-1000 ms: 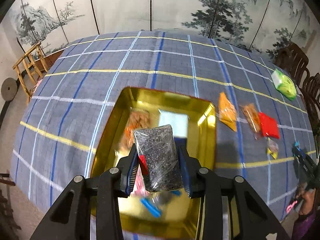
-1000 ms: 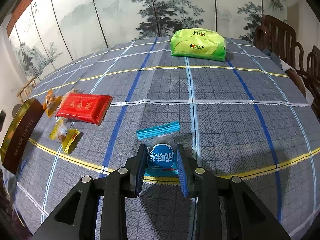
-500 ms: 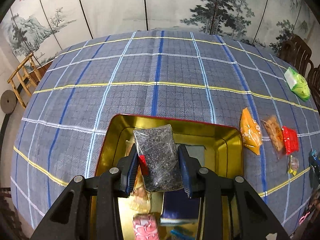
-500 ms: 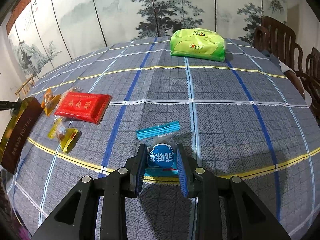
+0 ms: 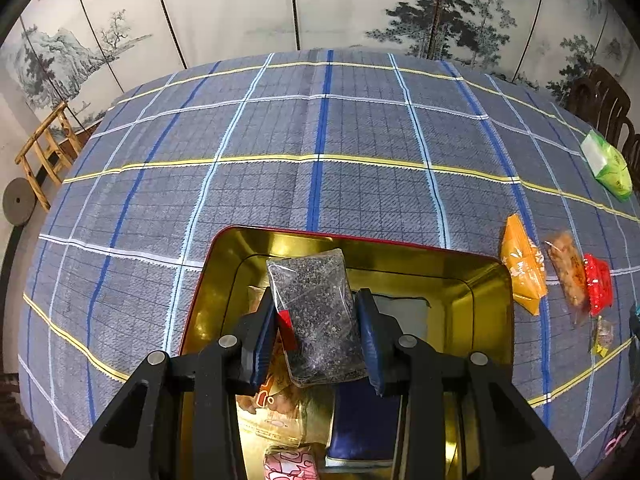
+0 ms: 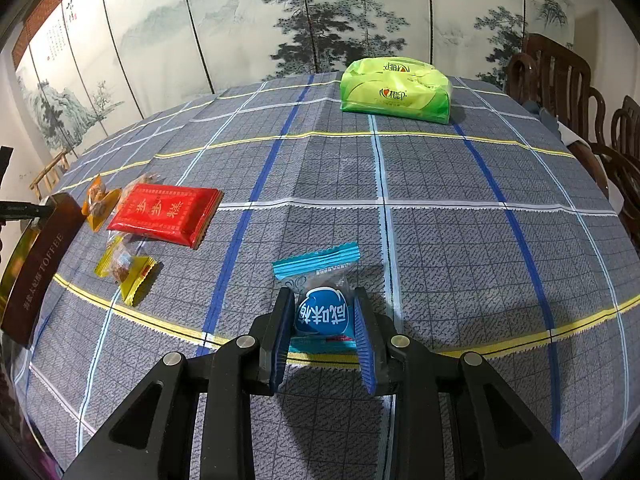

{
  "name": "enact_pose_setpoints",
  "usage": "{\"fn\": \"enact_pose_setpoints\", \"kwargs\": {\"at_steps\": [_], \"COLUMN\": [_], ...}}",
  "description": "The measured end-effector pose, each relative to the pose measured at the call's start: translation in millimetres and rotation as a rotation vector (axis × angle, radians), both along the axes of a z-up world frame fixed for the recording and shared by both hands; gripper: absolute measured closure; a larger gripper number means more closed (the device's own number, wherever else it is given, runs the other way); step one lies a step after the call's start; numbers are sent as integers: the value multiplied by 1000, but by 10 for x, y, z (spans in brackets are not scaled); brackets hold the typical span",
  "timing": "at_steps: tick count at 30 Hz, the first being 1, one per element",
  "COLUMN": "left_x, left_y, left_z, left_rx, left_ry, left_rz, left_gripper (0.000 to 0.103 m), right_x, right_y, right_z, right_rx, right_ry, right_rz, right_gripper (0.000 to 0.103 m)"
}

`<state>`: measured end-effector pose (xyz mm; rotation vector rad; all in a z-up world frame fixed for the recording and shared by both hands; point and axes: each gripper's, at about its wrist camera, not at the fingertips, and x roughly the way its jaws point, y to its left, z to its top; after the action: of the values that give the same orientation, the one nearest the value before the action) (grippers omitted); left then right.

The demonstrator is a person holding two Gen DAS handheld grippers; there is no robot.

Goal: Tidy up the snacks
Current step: 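Lower the dark candy bag into the gold tin and open the left tool, then carry the blue candy into the tin and open the right tool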

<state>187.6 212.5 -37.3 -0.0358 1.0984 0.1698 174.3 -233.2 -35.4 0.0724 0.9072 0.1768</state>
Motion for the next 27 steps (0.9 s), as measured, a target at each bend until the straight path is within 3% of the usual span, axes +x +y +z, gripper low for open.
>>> {"fn": "enact_pose_setpoints", "kwargs": {"at_steps": [11,13,15,18,20,27], "left_x": [-210,-381,-554,-922,-1205,-1831], "left_y": [-77,-134,-198,-343,-442,-502], "left_z": [220,323,420,558,620,553], "left_rx": [7,0,9,30,54,10], "left_ry": [-75,-98,-127,-171,-194,-185], "left_rz": [-2,5,18,12,9,21], "left_gripper": [68,64,52,43,42,42], "right_x": [2,2,-2,-15,-40,-278], "right_y": [2,-1,-5,-1,-20,106], "right_z": [-4,-4,-3,0,11,214], "right_rx": [-3,1,11,11,26,91], "right_ry": [0,0,0,2,11,-20], "right_rz": [0,0,-1,-3,-11,3], "right_gripper": [73,73,73,73,73,73]}}
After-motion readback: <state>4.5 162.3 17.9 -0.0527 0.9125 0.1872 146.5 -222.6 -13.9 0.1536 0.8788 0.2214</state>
